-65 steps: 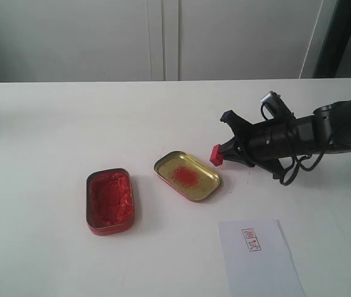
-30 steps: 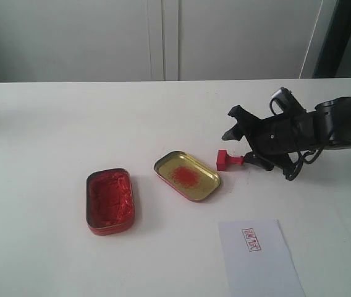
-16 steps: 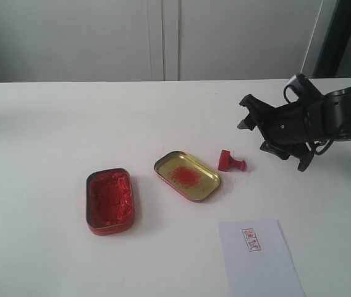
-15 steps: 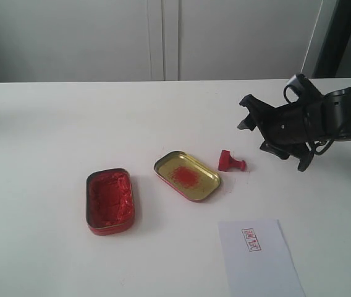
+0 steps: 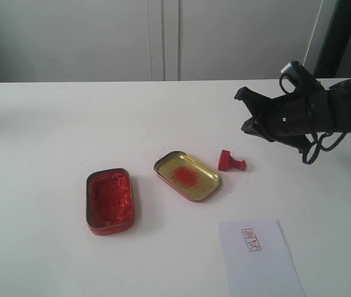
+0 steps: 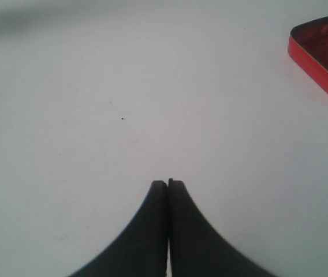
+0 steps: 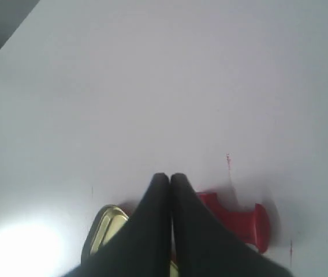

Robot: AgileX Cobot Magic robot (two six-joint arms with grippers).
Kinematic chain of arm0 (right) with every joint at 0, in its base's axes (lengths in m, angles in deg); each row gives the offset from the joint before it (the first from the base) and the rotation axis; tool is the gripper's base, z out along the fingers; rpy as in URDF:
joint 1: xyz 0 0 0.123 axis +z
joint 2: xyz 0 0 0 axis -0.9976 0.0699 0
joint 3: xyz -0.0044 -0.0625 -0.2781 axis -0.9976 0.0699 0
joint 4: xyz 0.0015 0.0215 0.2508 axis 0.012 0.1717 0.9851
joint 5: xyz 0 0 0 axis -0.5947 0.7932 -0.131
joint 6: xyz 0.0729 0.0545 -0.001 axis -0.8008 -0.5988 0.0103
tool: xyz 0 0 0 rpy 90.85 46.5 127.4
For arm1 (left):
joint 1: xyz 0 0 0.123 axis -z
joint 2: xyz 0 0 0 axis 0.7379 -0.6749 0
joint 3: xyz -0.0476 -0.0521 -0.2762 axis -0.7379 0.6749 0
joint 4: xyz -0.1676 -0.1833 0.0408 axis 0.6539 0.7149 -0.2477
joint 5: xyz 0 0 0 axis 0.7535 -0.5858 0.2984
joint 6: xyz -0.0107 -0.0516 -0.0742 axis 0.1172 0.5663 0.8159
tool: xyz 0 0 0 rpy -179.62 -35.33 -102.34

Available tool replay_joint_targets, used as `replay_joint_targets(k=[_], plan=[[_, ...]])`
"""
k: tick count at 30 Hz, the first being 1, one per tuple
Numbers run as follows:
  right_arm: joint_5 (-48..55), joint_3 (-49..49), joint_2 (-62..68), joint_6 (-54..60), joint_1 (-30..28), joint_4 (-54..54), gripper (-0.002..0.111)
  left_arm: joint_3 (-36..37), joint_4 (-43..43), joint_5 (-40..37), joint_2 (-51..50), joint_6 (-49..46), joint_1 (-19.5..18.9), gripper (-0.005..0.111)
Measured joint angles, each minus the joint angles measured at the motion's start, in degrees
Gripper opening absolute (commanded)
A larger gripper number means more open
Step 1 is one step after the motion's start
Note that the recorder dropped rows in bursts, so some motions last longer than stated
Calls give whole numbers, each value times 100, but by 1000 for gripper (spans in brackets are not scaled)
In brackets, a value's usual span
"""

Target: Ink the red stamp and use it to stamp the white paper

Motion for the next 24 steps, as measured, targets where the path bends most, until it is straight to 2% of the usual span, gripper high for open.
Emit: replay_joint_targets(k=[11,18,24], plan=[[372,1,-419,-1160,0,-1712,0,0,0,0,0,0,0,0],[1077,1,-605,-2249,0,-3750,0,0,0,0,0,0,0,0],[1821,1,-652,-3722,0,-5923,0,0,0,0,0,0,0,0]])
